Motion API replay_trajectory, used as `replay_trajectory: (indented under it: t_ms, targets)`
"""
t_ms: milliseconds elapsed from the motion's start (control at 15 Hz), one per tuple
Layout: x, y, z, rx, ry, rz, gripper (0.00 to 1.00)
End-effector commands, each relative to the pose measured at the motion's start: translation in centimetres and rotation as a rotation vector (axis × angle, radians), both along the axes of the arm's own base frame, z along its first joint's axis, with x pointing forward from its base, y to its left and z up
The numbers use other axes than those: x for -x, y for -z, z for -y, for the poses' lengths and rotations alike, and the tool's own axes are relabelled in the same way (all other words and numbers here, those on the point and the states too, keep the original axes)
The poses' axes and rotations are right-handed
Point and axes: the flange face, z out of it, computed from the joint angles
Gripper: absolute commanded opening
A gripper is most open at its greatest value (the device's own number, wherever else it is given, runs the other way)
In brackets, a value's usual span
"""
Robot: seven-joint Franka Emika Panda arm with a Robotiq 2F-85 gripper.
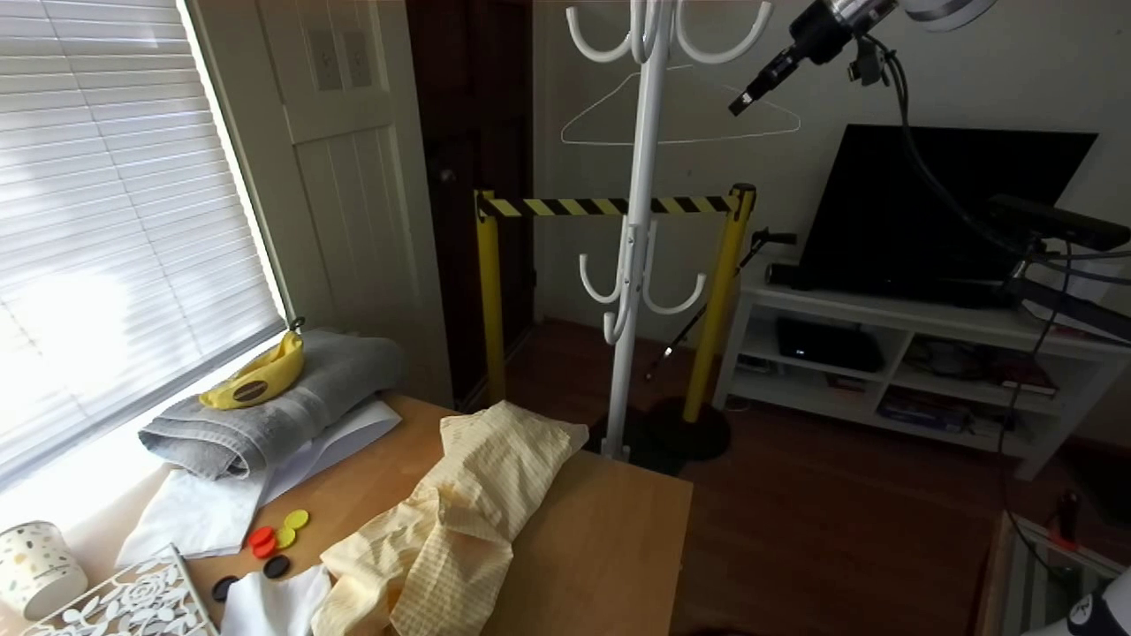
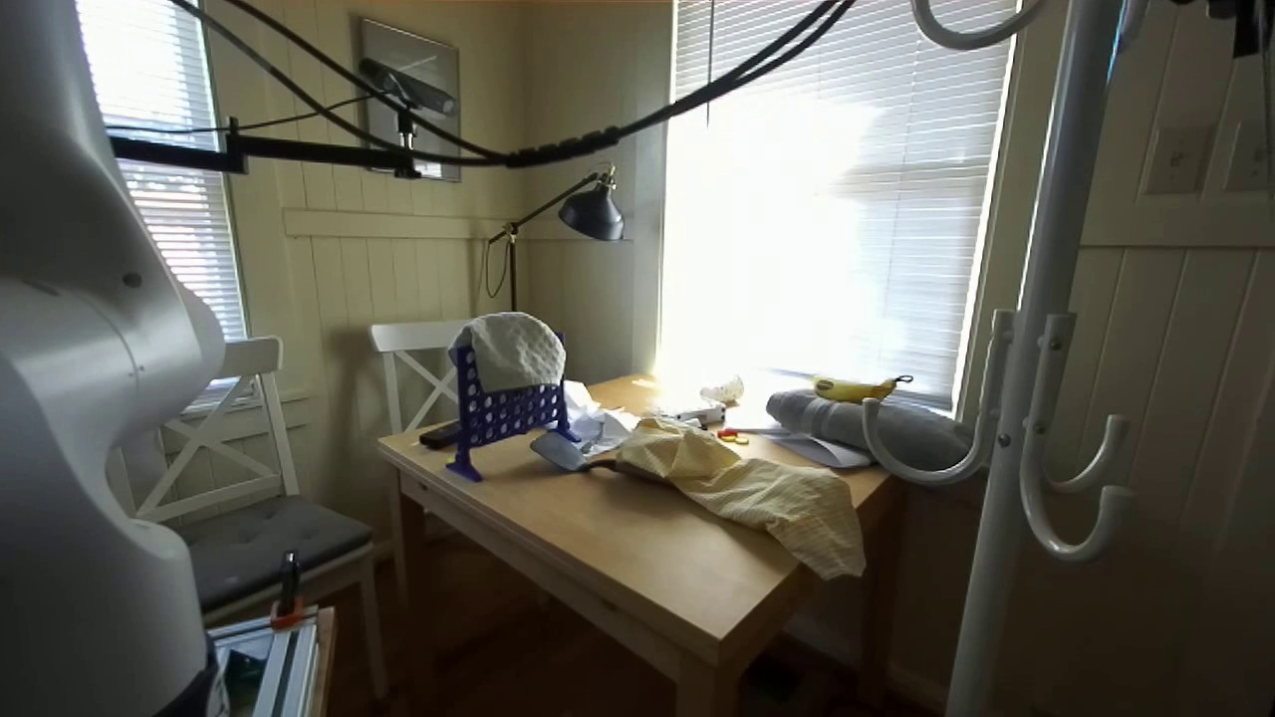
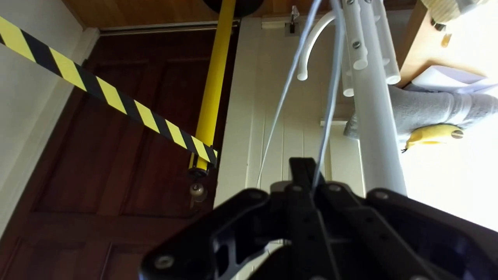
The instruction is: Move the hanger to the bottom hook on the stand.
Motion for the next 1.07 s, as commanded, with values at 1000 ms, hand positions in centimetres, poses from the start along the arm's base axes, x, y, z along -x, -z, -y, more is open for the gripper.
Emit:
replay_trajectory:
  t_ms: [1000]
  targets:
    - [10.4, 6.0, 2.6, -0.065, 0.206, 0.276, 0.0]
